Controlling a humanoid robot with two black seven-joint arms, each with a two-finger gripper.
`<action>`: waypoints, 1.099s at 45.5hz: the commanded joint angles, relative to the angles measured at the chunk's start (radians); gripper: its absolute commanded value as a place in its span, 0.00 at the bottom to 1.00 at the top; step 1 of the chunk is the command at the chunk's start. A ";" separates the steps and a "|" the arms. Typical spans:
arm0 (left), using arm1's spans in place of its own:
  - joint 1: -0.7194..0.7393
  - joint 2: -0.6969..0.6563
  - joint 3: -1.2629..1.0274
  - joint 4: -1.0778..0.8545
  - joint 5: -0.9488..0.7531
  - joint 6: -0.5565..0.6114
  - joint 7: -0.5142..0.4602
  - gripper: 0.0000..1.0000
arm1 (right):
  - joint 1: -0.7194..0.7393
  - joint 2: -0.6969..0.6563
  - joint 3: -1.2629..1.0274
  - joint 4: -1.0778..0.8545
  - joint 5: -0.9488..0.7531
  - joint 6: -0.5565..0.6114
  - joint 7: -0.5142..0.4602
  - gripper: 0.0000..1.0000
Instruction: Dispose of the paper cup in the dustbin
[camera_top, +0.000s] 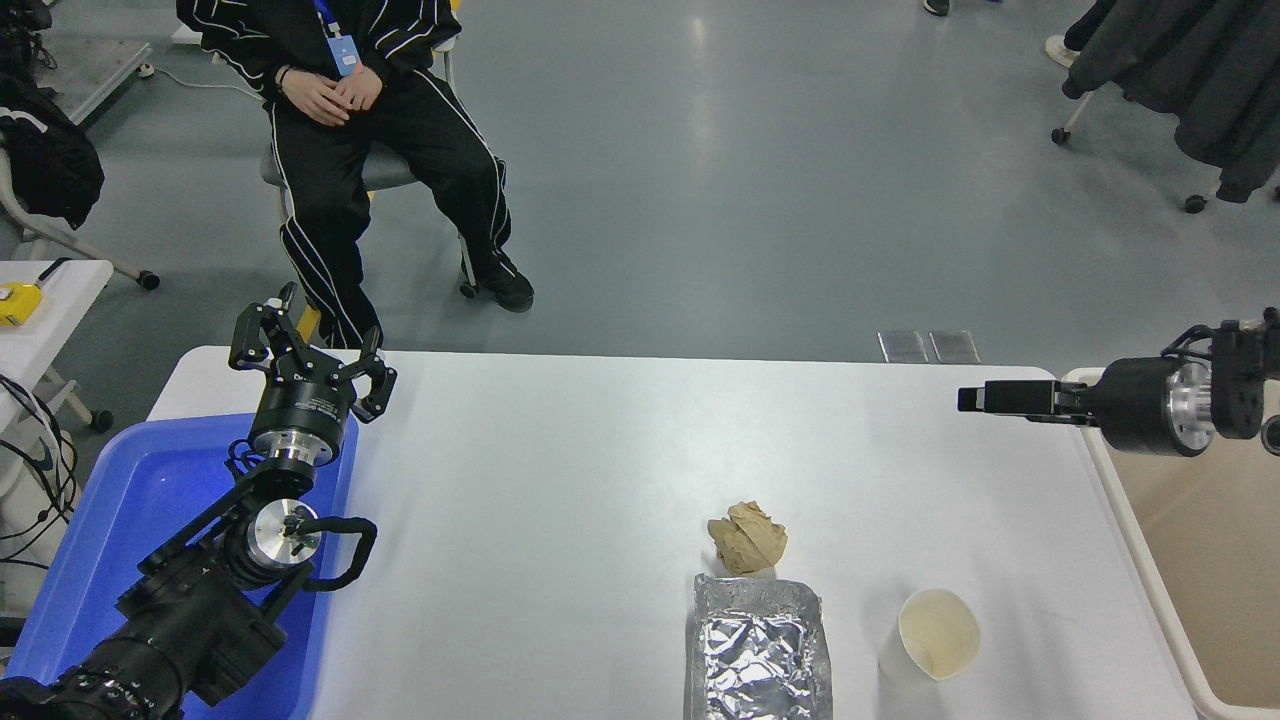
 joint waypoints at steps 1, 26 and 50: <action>0.000 0.000 0.000 0.000 0.000 0.000 0.000 1.00 | 0.026 0.053 -0.094 0.090 -0.133 0.014 0.000 0.99; 0.000 0.000 0.000 0.000 0.000 0.000 0.000 1.00 | -0.049 0.018 -0.134 0.110 -0.187 0.006 0.000 0.99; 0.000 0.000 0.000 0.000 0.000 0.000 0.000 1.00 | -0.215 0.009 -0.005 0.103 -0.173 -0.083 -0.001 0.94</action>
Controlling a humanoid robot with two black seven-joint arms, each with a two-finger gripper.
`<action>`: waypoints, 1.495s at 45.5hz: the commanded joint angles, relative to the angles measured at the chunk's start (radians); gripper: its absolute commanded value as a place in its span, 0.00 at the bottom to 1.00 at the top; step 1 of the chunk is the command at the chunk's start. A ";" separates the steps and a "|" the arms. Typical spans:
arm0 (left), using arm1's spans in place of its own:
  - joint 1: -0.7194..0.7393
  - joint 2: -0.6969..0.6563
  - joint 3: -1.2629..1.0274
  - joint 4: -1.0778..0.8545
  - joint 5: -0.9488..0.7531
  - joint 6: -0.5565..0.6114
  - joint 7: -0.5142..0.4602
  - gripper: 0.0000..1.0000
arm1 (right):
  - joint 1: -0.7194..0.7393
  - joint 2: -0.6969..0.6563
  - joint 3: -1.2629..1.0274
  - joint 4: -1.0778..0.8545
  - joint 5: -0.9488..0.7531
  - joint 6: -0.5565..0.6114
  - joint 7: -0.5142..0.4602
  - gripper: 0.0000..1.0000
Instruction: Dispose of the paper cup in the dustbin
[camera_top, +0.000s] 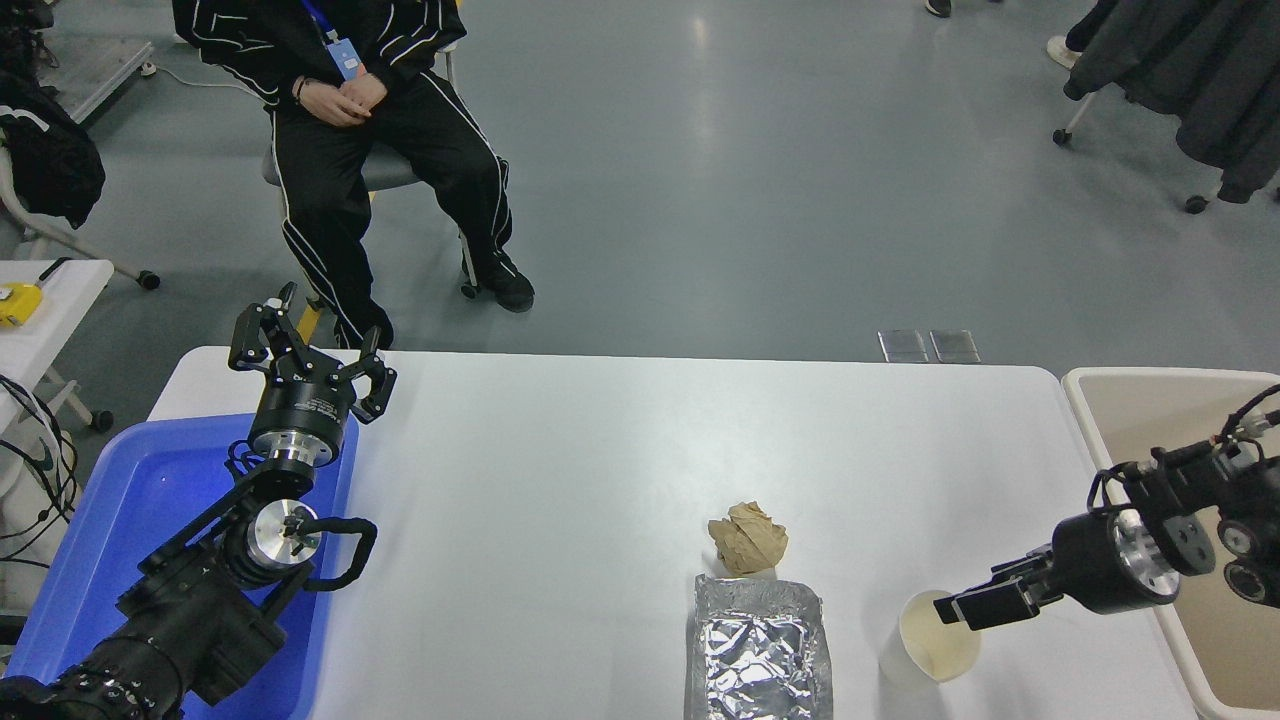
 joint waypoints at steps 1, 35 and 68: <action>0.000 0.000 0.000 0.000 0.000 0.000 0.000 1.00 | -0.065 0.003 0.040 -0.010 0.003 -0.045 -0.002 0.93; 0.000 0.000 0.000 0.000 0.000 0.000 0.000 1.00 | -0.189 0.092 0.028 -0.111 -0.013 -0.206 0.002 0.69; 0.000 0.000 0.000 0.000 0.000 0.000 0.000 1.00 | -0.189 0.106 0.009 -0.151 0.004 -0.200 0.002 0.00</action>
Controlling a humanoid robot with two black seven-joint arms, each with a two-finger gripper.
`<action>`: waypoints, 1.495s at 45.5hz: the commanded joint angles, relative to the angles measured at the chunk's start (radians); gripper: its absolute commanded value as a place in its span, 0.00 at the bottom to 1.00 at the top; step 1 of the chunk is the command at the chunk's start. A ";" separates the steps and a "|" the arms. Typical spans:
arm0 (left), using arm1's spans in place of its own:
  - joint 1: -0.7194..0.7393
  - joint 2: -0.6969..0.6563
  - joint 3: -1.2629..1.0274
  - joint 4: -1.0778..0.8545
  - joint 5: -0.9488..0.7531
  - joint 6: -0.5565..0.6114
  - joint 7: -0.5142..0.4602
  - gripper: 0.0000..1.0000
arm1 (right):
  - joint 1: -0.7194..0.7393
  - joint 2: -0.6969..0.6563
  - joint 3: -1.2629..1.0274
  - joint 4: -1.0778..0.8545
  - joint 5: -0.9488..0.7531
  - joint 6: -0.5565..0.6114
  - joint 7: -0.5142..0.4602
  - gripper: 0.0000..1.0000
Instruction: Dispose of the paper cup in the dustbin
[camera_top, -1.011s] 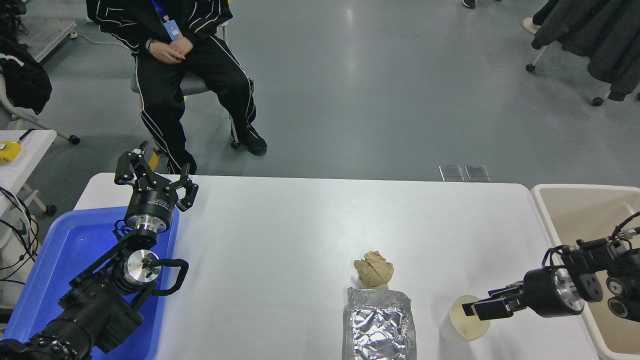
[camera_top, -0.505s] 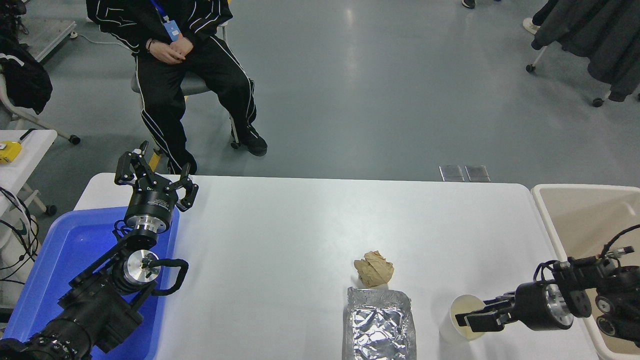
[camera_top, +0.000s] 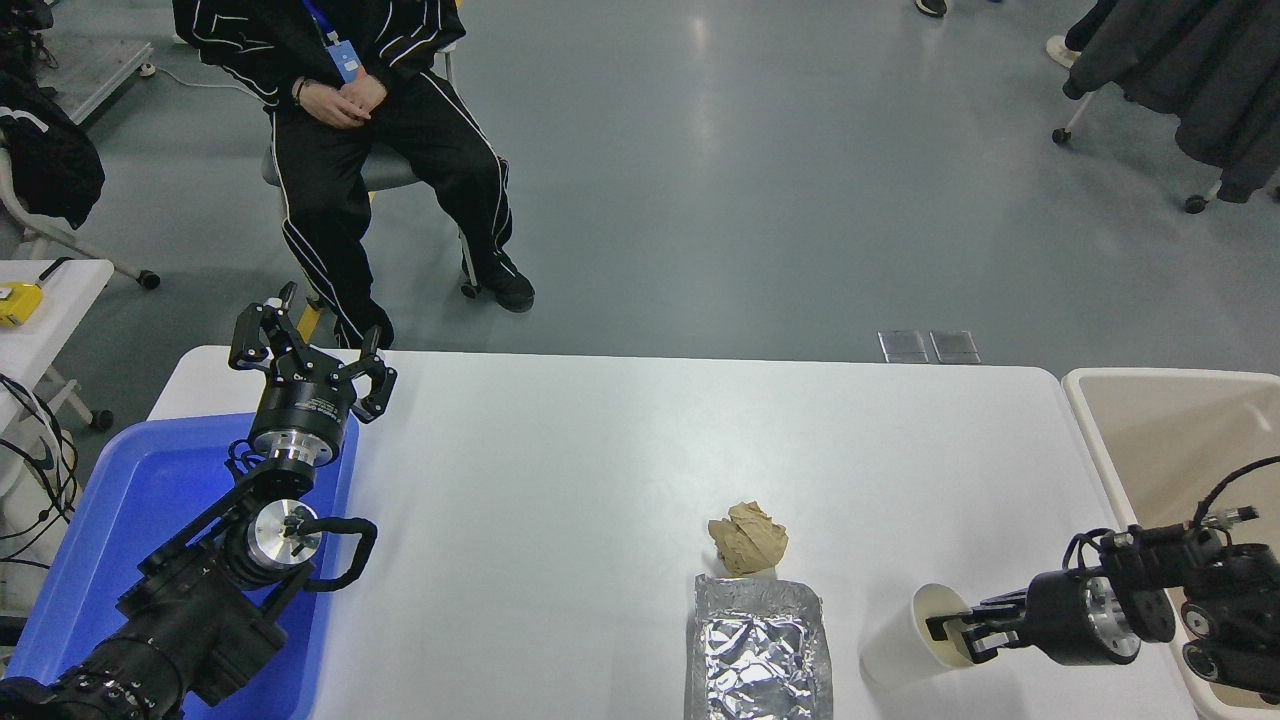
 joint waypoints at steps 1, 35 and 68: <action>0.000 0.000 0.000 0.000 0.001 0.000 0.000 1.00 | 0.004 0.001 -0.001 -0.004 0.002 -0.002 0.000 0.00; 0.000 0.000 0.000 0.000 0.000 0.000 0.000 1.00 | 0.344 -0.087 0.145 -0.082 0.373 0.000 0.038 0.00; 0.000 0.000 0.000 0.000 0.000 0.000 0.000 1.00 | 0.031 0.066 0.171 -0.916 0.887 0.096 -0.006 0.00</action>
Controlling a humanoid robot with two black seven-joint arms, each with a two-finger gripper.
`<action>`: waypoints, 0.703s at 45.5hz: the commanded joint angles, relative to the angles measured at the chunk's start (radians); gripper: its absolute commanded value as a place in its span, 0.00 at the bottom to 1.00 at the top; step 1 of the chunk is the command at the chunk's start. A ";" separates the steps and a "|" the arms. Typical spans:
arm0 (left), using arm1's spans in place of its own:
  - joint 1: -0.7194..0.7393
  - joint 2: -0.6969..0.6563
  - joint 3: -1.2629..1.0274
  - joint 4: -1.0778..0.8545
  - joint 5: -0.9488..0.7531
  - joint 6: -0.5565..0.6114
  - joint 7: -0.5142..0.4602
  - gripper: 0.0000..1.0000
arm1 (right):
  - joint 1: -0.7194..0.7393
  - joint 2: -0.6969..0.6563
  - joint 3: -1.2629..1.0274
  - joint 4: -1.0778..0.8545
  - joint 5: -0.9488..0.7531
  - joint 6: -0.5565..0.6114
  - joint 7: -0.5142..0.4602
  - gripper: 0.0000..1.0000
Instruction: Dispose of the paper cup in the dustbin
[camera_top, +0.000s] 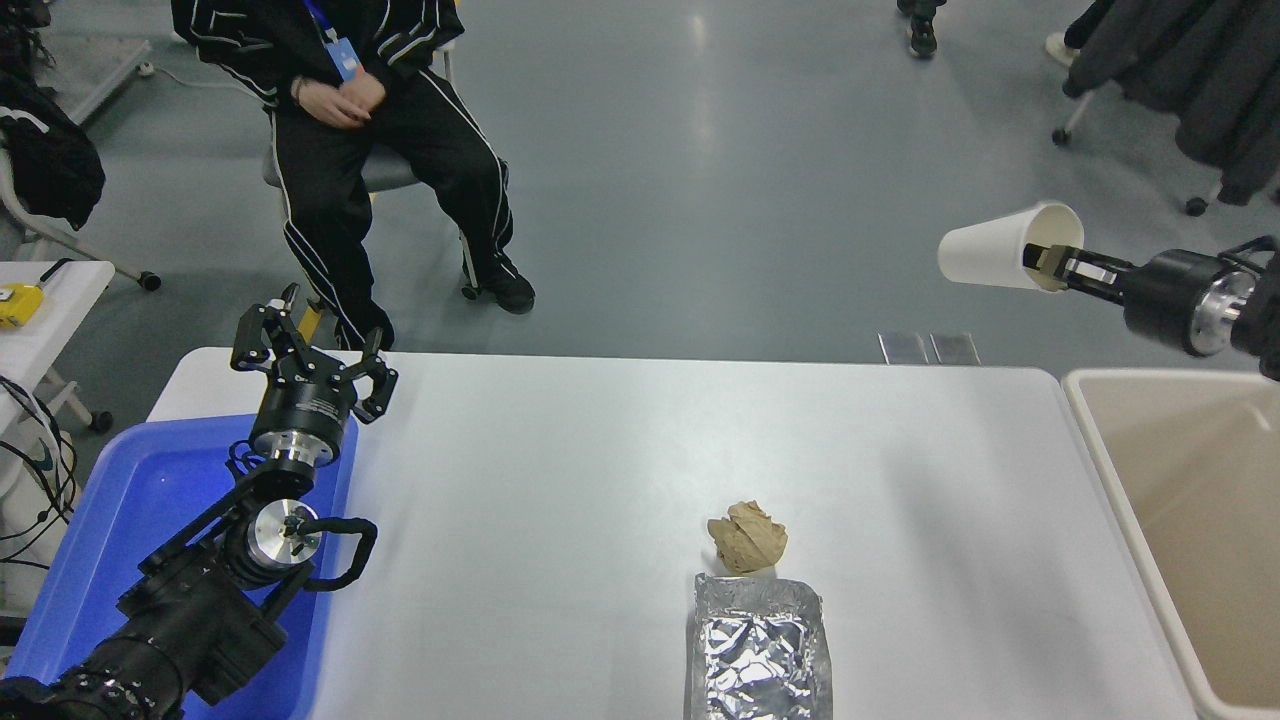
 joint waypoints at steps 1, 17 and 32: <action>0.000 0.000 0.000 0.000 0.001 0.000 0.000 1.00 | -0.167 0.107 0.000 -0.410 0.157 0.084 -0.047 0.00; 0.000 0.000 0.000 0.000 0.001 -0.001 0.000 1.00 | -0.314 0.153 0.005 -0.608 0.304 0.159 -0.352 0.00; 0.000 0.000 0.000 0.000 0.000 -0.001 -0.001 1.00 | -0.419 0.158 0.003 -0.611 0.337 0.147 -0.494 0.00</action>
